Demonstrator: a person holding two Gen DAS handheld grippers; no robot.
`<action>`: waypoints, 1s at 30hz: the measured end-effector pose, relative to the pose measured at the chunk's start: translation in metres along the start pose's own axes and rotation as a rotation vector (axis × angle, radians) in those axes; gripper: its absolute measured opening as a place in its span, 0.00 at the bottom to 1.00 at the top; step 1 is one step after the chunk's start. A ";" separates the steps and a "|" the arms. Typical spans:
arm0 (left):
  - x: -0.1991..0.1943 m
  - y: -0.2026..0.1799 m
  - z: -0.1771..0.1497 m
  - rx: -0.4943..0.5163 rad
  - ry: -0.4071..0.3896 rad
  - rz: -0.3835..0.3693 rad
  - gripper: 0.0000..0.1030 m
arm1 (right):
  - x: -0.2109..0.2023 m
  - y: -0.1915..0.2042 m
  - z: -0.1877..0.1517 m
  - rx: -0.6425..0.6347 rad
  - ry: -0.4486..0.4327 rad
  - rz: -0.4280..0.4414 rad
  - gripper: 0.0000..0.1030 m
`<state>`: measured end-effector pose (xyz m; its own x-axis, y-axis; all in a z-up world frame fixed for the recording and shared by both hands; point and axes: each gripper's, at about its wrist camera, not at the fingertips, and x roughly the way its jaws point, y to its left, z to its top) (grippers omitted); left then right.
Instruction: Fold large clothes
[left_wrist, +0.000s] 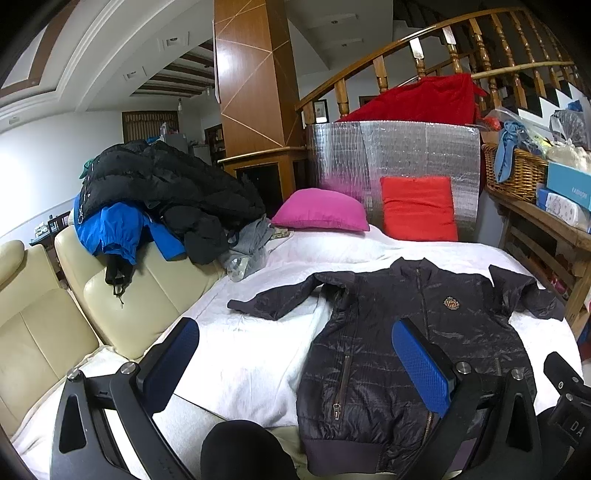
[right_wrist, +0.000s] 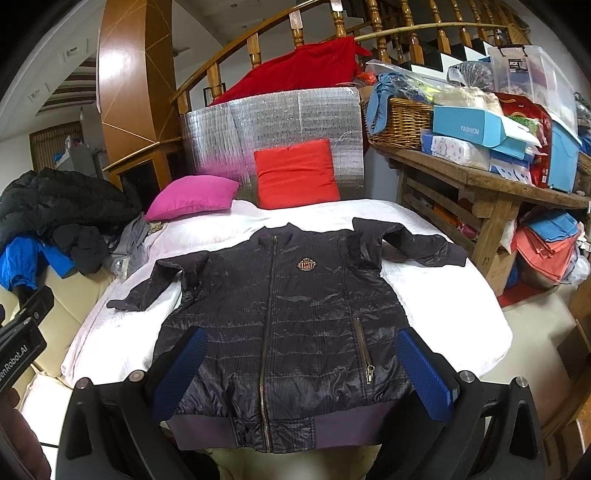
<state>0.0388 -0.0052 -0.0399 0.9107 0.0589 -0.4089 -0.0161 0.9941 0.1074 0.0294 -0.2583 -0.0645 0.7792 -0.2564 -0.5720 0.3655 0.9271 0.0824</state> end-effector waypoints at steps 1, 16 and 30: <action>0.002 0.000 -0.001 0.000 0.004 0.002 1.00 | 0.003 0.000 0.000 0.000 0.005 0.001 1.00; 0.090 -0.037 -0.008 0.068 0.168 -0.056 1.00 | 0.062 -0.044 0.019 0.101 0.049 0.031 1.00; 0.311 -0.149 -0.057 0.220 0.474 -0.055 1.00 | 0.284 -0.297 0.054 0.875 0.156 0.250 1.00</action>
<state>0.3008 -0.1297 -0.2348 0.6204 0.0929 -0.7787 0.1598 0.9571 0.2416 0.1697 -0.6214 -0.2072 0.8330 0.0223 -0.5528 0.5000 0.3975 0.7694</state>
